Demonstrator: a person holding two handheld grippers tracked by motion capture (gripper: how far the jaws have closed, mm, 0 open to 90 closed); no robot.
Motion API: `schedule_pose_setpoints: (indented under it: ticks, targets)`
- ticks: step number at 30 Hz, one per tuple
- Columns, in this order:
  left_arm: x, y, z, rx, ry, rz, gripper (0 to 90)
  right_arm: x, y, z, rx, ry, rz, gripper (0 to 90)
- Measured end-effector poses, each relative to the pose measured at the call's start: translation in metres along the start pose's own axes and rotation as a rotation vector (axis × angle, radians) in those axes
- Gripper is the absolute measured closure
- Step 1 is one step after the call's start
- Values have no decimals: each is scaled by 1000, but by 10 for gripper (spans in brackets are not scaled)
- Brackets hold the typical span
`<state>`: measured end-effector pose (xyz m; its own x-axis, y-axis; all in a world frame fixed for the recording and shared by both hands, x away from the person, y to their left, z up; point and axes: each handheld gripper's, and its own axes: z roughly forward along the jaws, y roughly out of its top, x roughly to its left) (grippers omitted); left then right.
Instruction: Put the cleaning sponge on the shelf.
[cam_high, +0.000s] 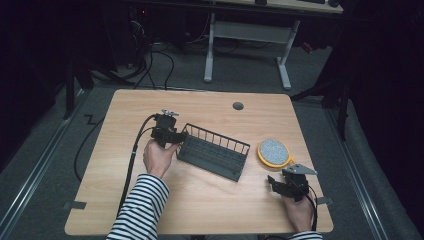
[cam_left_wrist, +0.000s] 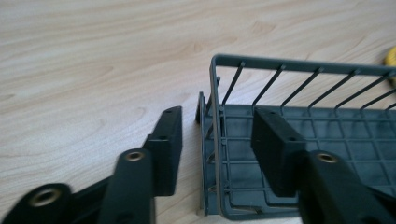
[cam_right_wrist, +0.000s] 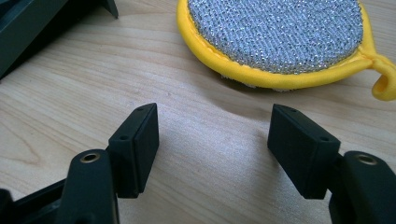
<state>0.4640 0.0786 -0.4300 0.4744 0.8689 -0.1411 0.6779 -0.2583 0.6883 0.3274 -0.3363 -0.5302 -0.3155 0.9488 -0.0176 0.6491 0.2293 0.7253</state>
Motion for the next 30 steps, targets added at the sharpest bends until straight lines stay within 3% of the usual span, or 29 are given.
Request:
schedule_pose_setpoints:
  ticks: [4,9,11,13,16,17,20,21,23,30]
  targets:
    - [6,-7,-14,-52,-10,3,442,0,0,0,0,0,1,340]
    - [12,-16,-28,-85,-10,6,405,0,0,0,0,0,1,340]
    - [19,-26,-40,-114,-7,-3,404,0,0,0,0,0,1,340]
    - [21,-30,-44,-119,-4,-3,398,0,0,0,0,0,1,340]
    - [25,-49,-54,-133,16,0,390,0,0,0,0,0,0,340]
    - [25,-49,-54,-133,16,0,388,0,0,0,0,0,1,340]
    - [26,-75,-55,-134,32,11,386,0,0,0,0,0,1,340]
    - [26,-75,-55,-134,32,11,386,0,0,0,0,0,1,340]
    - [28,-92,-50,-127,35,-3,385,0,0,0,0,0,1,340]
    - [31,-122,-36,-101,57,-26,377,0,0,0,0,0,0,340]
